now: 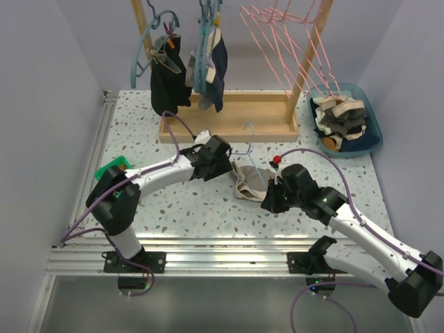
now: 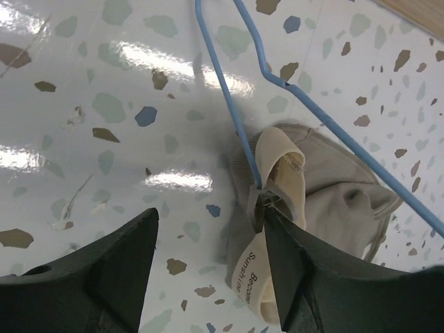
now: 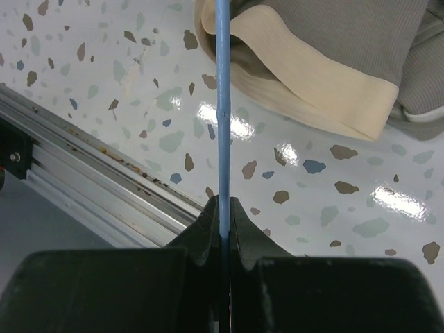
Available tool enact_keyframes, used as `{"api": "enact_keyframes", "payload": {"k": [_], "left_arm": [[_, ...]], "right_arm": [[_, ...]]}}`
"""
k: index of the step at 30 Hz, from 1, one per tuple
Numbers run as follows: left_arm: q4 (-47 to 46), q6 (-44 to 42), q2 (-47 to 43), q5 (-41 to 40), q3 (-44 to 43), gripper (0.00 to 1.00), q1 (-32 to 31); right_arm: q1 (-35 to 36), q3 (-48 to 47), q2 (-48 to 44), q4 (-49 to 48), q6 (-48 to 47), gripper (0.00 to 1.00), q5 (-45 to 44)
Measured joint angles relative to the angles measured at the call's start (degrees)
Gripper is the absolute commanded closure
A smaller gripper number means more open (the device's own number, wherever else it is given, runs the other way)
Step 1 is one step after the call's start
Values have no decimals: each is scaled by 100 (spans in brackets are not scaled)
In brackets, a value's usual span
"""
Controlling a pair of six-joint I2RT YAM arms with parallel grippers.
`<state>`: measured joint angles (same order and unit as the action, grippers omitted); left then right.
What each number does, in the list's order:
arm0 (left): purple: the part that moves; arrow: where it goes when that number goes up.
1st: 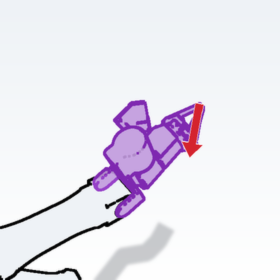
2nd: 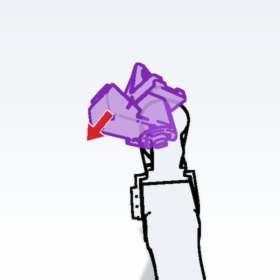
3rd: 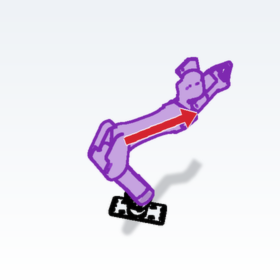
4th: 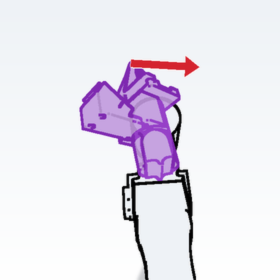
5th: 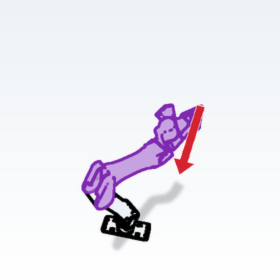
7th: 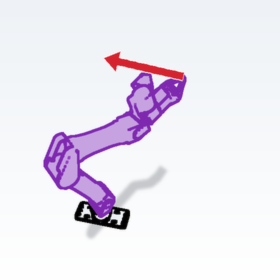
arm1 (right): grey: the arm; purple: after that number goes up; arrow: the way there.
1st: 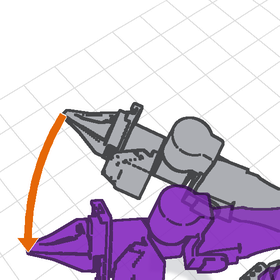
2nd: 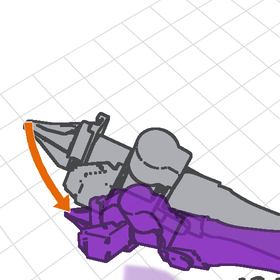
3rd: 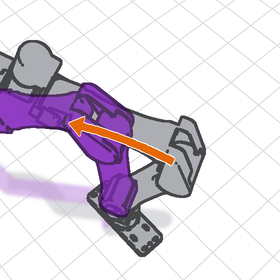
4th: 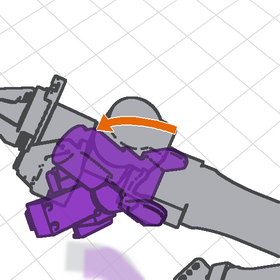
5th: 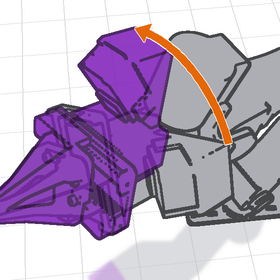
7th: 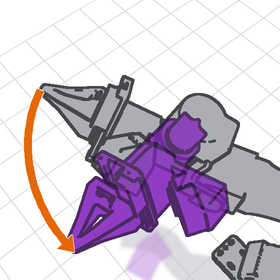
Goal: Remove the underwear clipped to the hanger
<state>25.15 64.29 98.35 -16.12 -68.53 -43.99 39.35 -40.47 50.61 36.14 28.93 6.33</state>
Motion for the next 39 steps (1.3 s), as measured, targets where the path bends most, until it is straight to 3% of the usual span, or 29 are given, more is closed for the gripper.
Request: {"api": "enact_keyframes", "payload": {"k": [10, 18, 26, 28, 31, 32, 39], "left_arm": [[-122, 337, -629, 9, 881, 35, 11], [-671, 837, -1019, 382, 1670, 18, 11], [-1130, 1156, -1010, 544, 1235, 3, 15], [-1268, 1274, -1001, 601, 1082, 3, 33], [-1537, 1458, -933, 789, 1021, 20, 92], [-1606, 1513, -881, 866, 1023, 21, 125], [-1611, 1808, -608, 1320, 1027, 12, 313]], "right_arm": [[9, 0, -48, 46, 2, 100, -164], [7, -2, -9, 48, -87, 100, -256], [4, -2, 7, 52, -214, 100, -251], [4, -2, 7, 57, -223, 100, -251], [4, -2, -2, 68, -225, 100, -251], [4, -2, -4, 72, -225, 100, -251], [4, -2, -83, 129, -223, 100, -254]]}}
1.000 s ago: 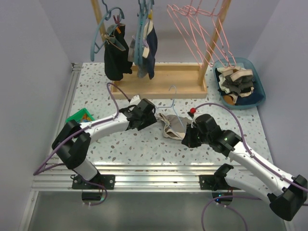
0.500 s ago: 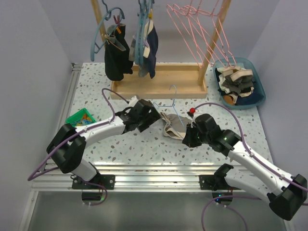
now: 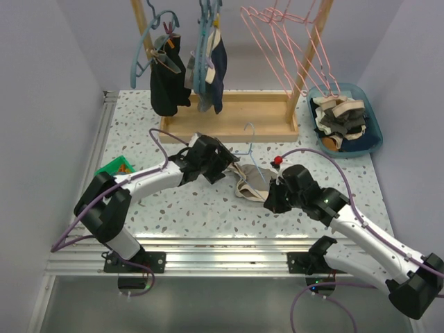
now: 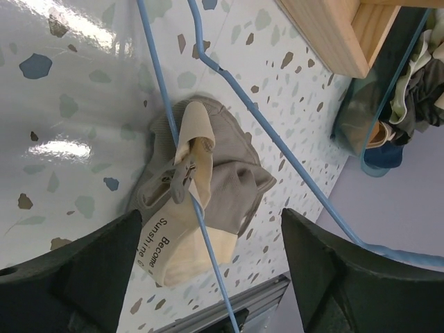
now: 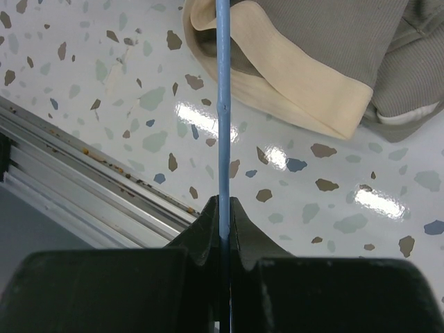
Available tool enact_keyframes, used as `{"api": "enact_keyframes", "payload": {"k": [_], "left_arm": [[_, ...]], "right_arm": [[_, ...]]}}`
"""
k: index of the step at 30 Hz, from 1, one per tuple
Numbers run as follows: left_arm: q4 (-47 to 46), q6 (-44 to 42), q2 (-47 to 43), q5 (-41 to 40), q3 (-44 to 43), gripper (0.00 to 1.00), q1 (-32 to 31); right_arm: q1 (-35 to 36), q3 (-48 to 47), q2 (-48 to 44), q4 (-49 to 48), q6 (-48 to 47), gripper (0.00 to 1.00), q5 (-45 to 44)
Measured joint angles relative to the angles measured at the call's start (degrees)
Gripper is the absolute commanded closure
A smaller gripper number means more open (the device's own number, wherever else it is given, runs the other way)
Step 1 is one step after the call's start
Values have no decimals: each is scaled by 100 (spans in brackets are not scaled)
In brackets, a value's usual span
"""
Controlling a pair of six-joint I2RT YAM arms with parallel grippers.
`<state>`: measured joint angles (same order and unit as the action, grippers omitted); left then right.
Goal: Remove the underwear clipped to the hanger
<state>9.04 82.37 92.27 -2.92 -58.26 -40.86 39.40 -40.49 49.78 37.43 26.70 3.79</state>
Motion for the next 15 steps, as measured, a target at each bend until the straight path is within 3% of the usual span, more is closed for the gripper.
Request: {"api": "enact_keyframes", "payload": {"k": [6, 11, 12, 15], "left_arm": [[2, 190, -2, 146, 68, 9, 109], [0, 273, 22, 372, 98, 20, 214], [-11, 289, 44, 402, 103, 27, 221], [-103, 367, 109, 476, 214, 35, 251]], "right_arm": [[0, 0, -44, 66, 4, 100, 2], [0, 0, -44, 70, 4, 100, 0], [0, 0, -44, 70, 4, 100, 0], [0, 0, -44, 70, 4, 100, 0]]}}
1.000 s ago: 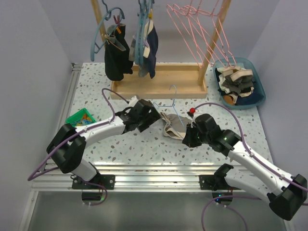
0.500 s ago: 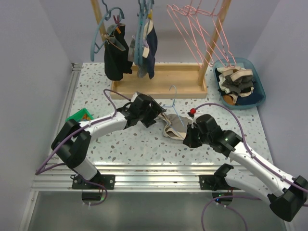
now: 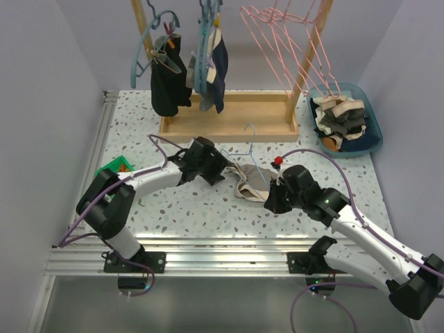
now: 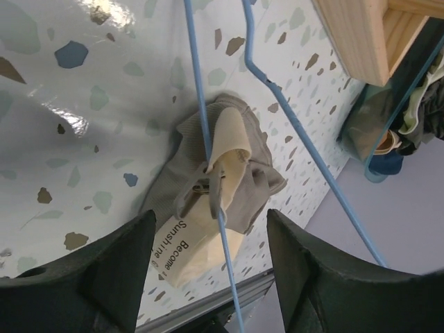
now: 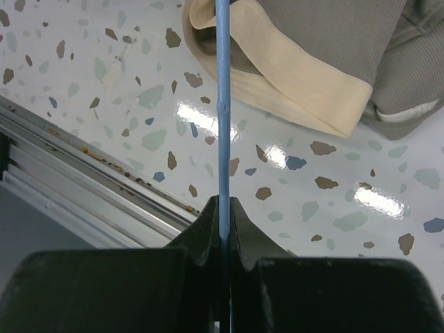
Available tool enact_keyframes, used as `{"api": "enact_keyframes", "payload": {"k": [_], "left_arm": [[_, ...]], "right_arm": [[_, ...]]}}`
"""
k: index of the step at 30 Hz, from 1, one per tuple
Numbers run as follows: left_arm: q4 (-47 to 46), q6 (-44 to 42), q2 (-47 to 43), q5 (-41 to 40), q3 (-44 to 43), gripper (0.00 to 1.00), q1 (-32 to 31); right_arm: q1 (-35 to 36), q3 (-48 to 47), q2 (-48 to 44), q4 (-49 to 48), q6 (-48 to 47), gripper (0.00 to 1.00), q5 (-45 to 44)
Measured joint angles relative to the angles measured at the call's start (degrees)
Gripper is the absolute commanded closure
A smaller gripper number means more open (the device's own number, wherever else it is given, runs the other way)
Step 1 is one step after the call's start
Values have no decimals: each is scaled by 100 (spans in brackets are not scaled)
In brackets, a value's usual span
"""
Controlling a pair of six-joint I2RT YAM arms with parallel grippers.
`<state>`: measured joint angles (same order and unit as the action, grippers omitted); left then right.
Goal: Remove the underwear clipped to the hanger
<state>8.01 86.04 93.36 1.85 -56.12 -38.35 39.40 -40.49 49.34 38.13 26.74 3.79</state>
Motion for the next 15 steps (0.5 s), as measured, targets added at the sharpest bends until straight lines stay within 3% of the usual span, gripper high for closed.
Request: {"api": "enact_keyframes", "payload": {"k": [5, 6, 11, 12, 15], "left_arm": [[17, 0, 197, 50, 24, 41, 42], [20, -4, 232, 52, 24, 54, 48], [-35, 11, 258, 57, 24, 84, 83], [-68, 28, 258, 55, 24, 100, 96], [-125, 4, 258, 59, 20, 100, 155]], "right_arm": [[0, 0, 0, 0, 4, 100, 0], [0, 0, 0, 0, 4, 100, 0], [0, 0, 0, 2, 13, 100, 0], [2, 0, 0, 11, 20, 100, 0], [2, 0, -2, 13, 22, 100, 2]]}}
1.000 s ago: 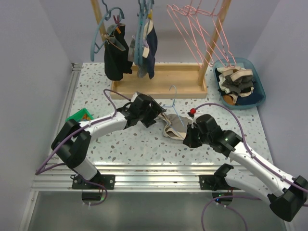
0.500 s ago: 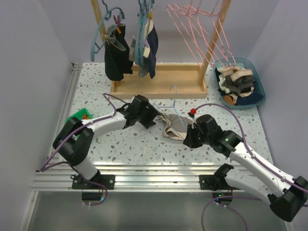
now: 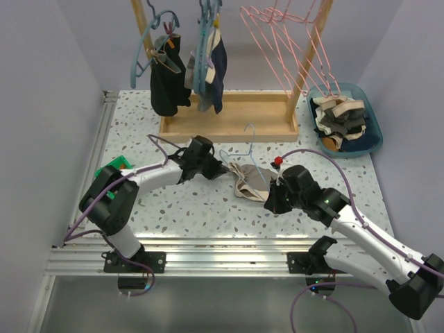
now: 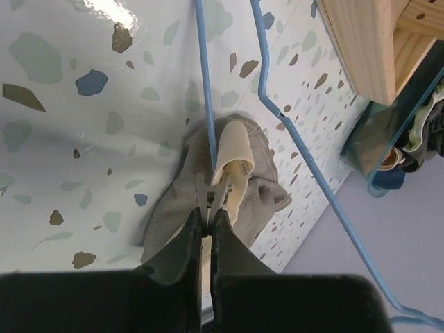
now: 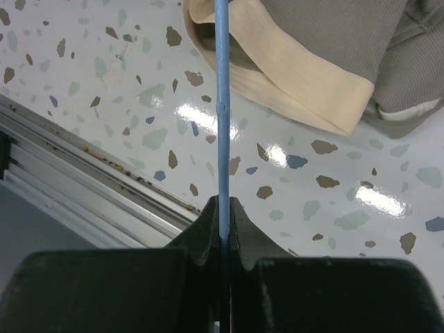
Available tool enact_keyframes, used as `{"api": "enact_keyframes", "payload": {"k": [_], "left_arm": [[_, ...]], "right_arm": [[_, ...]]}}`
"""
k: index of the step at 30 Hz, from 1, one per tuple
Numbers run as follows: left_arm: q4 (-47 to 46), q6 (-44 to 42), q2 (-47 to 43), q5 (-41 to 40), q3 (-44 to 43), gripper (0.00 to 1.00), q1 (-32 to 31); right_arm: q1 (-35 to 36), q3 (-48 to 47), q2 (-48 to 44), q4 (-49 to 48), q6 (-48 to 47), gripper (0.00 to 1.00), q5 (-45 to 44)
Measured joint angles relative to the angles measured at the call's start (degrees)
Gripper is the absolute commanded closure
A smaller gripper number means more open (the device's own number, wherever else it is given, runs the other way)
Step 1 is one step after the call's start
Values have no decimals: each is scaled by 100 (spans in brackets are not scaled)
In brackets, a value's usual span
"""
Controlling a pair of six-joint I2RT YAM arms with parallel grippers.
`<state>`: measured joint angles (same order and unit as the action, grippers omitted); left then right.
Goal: Remove the underwear clipped to the hanger
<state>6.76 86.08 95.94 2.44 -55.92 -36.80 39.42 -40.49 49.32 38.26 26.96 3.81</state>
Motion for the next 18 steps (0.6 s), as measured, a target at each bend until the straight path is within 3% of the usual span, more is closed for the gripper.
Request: {"api": "enact_keyframes", "payload": {"k": [9, 18], "left_arm": [[22, -24, -142, -31, 13, 100, 37], [55, -72, -1161, 101, 105, 100, 157]], "right_arm": [[0, 0, 4, 0, 46, 100, -31], [0, 0, 90, -13, 149, 100, -157]]}}
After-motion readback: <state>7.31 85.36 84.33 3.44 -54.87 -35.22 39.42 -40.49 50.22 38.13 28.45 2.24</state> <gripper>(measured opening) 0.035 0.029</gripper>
